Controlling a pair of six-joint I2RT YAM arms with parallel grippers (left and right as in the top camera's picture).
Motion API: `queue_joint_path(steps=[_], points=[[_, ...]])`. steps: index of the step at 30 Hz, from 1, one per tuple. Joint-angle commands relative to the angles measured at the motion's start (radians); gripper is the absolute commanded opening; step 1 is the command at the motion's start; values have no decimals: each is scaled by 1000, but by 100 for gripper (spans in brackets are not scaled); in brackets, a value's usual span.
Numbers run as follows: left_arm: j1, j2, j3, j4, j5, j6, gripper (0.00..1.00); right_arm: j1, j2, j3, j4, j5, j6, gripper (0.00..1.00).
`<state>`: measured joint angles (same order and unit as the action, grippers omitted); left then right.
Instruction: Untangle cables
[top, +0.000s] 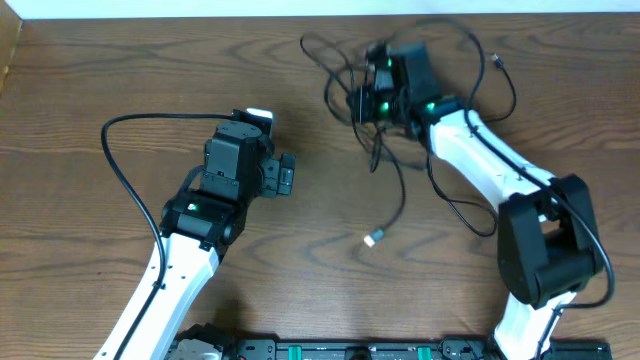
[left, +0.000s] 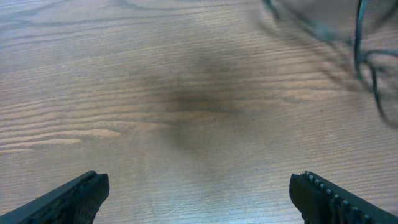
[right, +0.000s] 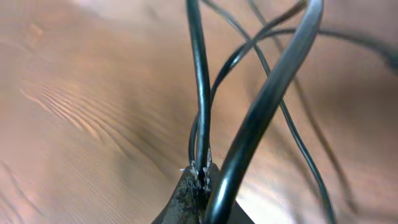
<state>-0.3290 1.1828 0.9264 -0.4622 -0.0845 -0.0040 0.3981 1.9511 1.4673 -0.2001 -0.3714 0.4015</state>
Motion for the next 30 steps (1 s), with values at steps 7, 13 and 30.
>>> queue_joint_path(steps=[7, 13, 30], points=[[5, 6, 26, -1, -5, -18, 98, 20, -50, 273, 10, -32, -12, 1], [5, 6, 26, -1, -5, -18, 98, 27, -50, 328, 92, -20, 52, 1], [5, 6, 26, -1, 128, -20, 98, 107, -23, 316, 107, -41, -753, 1]])
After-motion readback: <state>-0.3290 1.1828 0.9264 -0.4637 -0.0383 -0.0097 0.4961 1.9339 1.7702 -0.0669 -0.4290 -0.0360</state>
